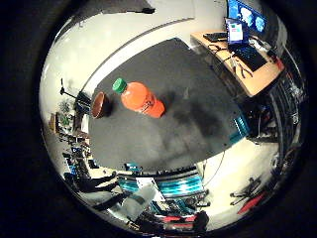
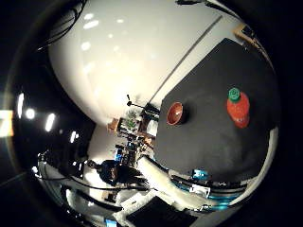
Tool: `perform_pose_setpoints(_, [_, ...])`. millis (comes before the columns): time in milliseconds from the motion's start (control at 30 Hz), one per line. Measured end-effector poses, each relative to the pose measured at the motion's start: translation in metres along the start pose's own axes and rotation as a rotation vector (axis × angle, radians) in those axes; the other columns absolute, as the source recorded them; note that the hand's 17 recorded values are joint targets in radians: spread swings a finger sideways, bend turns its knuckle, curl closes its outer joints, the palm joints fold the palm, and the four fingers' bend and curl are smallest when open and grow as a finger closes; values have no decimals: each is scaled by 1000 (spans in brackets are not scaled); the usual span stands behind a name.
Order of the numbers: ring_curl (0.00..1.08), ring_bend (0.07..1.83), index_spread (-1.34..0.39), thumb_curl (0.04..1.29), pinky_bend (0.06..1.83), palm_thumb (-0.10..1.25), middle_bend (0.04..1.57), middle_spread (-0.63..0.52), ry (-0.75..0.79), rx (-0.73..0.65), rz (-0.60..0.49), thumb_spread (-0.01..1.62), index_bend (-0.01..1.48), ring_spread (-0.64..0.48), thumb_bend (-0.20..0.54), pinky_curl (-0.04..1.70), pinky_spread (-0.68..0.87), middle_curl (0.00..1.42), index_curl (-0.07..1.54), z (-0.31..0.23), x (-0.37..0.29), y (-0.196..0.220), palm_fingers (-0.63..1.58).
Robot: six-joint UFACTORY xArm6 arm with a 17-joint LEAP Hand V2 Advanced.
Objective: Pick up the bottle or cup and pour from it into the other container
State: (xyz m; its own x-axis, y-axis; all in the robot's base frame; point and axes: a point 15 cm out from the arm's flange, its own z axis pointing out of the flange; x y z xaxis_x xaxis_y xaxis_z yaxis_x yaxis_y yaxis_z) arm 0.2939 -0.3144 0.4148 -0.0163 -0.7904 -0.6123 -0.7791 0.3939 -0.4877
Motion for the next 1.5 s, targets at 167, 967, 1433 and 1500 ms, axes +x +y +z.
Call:
perform_pose_setpoints(167, [240,390,-195,301,784,401,239,77,7,78,2,922,161,174,-31,0,396,340,288,1,37,-1,97])
perform_pose_setpoints(967, [249,507,-190,301,781,432,366,46,-164,143,171,958,157,156,-24,-4,403,365,270,83,149,44,194])
perform_pose_setpoints(1433, [228,564,-187,297,771,439,391,29,-151,131,135,972,159,138,-30,-4,399,367,285,98,151,42,217])
perform_pose_setpoints(1500, [225,566,-187,297,776,438,391,28,-155,126,132,971,159,138,-29,-2,401,367,286,101,150,41,217])
